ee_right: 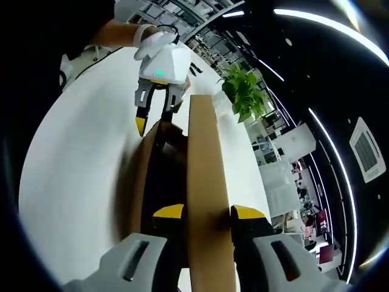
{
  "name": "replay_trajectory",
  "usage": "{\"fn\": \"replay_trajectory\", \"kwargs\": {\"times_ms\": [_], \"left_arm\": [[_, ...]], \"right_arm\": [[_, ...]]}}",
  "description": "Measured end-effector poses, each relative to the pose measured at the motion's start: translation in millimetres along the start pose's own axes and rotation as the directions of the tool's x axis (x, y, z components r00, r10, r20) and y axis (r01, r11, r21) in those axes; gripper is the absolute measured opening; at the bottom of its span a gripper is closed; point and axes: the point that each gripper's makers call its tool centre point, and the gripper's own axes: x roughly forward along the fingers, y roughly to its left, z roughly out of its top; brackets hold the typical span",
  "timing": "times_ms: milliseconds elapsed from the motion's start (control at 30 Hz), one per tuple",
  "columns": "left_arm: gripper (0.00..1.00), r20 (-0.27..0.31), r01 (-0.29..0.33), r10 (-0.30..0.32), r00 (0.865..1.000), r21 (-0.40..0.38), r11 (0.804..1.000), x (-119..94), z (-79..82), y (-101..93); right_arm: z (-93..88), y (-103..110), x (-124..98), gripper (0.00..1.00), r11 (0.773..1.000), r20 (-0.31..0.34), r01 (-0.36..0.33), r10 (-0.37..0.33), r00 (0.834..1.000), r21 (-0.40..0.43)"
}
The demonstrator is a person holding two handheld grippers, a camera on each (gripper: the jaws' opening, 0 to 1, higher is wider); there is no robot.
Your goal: Operate the shoe box by opening the lid, removing the specified soft item, and placing it in the target area until the item is outside and the box remains undamaged.
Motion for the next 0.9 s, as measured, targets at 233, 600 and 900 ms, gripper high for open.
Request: {"fn": "replay_trajectory", "kwargs": {"times_ms": [233,600,900], "left_arm": [[0.14,-0.036,-0.003,0.005,0.999,0.053,0.999,0.9,-1.9,4.4],[0.11,-0.07,0.064,-0.056,0.996,0.106,0.992,0.9,-4.0,0.4],[0.1,-0.052,0.116,-0.11,0.992,0.13,0.985,0.7,-3.9,-0.4]], "right_arm": [[0.0,1.4,-0.6,0.28,1.0,0.0,0.005,-0.005,1.0,-0.003],[-0.3,1.5,-1.0,0.28,1.0,-0.018,0.02,-0.02,1.0,0.002],[-1.2,1.4,-0.3,0.28,1.0,-0.054,0.03,-0.03,0.998,0.002]]}}
